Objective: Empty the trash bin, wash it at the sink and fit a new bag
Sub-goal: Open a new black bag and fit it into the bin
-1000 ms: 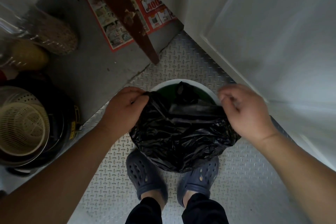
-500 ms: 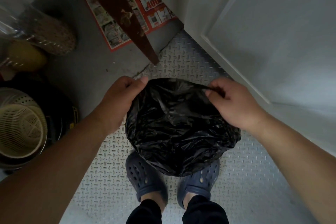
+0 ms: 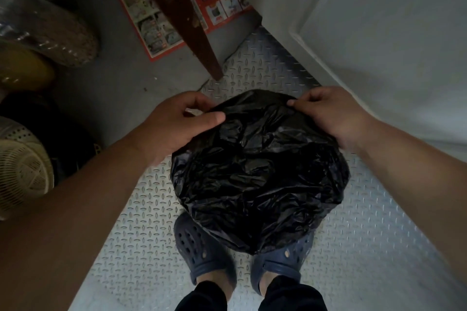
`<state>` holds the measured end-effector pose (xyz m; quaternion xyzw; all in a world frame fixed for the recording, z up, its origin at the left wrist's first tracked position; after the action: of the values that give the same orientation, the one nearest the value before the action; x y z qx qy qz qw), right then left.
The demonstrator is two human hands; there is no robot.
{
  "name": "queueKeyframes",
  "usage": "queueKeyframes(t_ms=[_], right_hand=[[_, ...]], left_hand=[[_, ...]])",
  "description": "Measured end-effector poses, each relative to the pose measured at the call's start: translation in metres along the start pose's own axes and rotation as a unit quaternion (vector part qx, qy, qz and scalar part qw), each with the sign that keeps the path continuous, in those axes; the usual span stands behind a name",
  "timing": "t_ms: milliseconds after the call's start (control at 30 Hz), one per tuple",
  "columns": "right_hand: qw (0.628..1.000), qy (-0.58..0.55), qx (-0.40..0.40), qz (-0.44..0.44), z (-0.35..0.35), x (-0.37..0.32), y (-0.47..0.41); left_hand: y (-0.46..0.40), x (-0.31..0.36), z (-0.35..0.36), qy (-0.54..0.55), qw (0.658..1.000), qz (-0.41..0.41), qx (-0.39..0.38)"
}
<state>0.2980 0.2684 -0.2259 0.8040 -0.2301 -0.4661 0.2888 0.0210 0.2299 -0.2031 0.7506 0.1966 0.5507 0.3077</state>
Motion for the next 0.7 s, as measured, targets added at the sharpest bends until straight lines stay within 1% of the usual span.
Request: queueKeyframes(t_ms=[67, 100, 167, 233, 267, 367, 433, 533, 633, 667, 700], right_hand=[[1.000, -0.022, -0.012, 0.009, 0.002, 0.000, 0.003], [0.999, -0.038, -0.023, 0.018, 0.004, 0.001, 0.004], [0.994, -0.080, -0.050, 0.048, 0.006, 0.004, 0.006], [0.987, -0.124, -0.066, 0.082, 0.007, 0.007, 0.007], [0.983, -0.139, -0.072, 0.095, 0.007, 0.008, 0.007], [0.975, -0.166, -0.082, 0.126, 0.005, 0.013, 0.002], [0.973, -0.161, -0.087, 0.137, 0.006, 0.019, -0.001], [0.979, -0.127, -0.077, 0.140, 0.011, 0.035, -0.008], [0.986, -0.054, -0.065, 0.142, 0.013, 0.048, -0.014], [0.987, -0.041, -0.054, 0.147, 0.010, 0.052, -0.013], [0.985, -0.054, -0.054, 0.154, 0.008, 0.058, -0.011]], left_hand=[[0.001, 0.000, -0.007, -0.014, 0.999, 0.014, 0.041], [0.002, 0.000, -0.011, -0.011, 0.998, 0.009, 0.062], [0.003, -0.003, -0.015, 0.038, 0.995, -0.024, 0.084], [0.002, -0.009, -0.015, 0.122, 0.986, -0.080, 0.076], [0.000, -0.014, -0.013, 0.170, 0.977, -0.113, 0.060], [0.001, -0.027, -0.003, 0.273, 0.935, -0.224, 0.014], [-0.002, -0.034, 0.003, 0.295, 0.920, -0.257, -0.001], [-0.009, -0.050, 0.013, 0.293, 0.913, -0.285, -0.005], [-0.012, -0.065, 0.023, 0.293, 0.911, -0.290, -0.026], [-0.010, -0.068, 0.024, 0.292, 0.912, -0.285, -0.031], [-0.007, -0.070, 0.023, 0.287, 0.916, -0.278, -0.035]])
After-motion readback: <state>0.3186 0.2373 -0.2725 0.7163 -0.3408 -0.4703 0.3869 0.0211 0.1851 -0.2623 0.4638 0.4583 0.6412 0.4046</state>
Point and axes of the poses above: each hand's wrist, its own y-axis away from the middle knuckle, its own z-axis out of the palm, x = y × z, the point moved 7 cm from there along -y, towards the middle knuckle, and after that the axes turned 3 degrees about x, right-handed, at the moved point
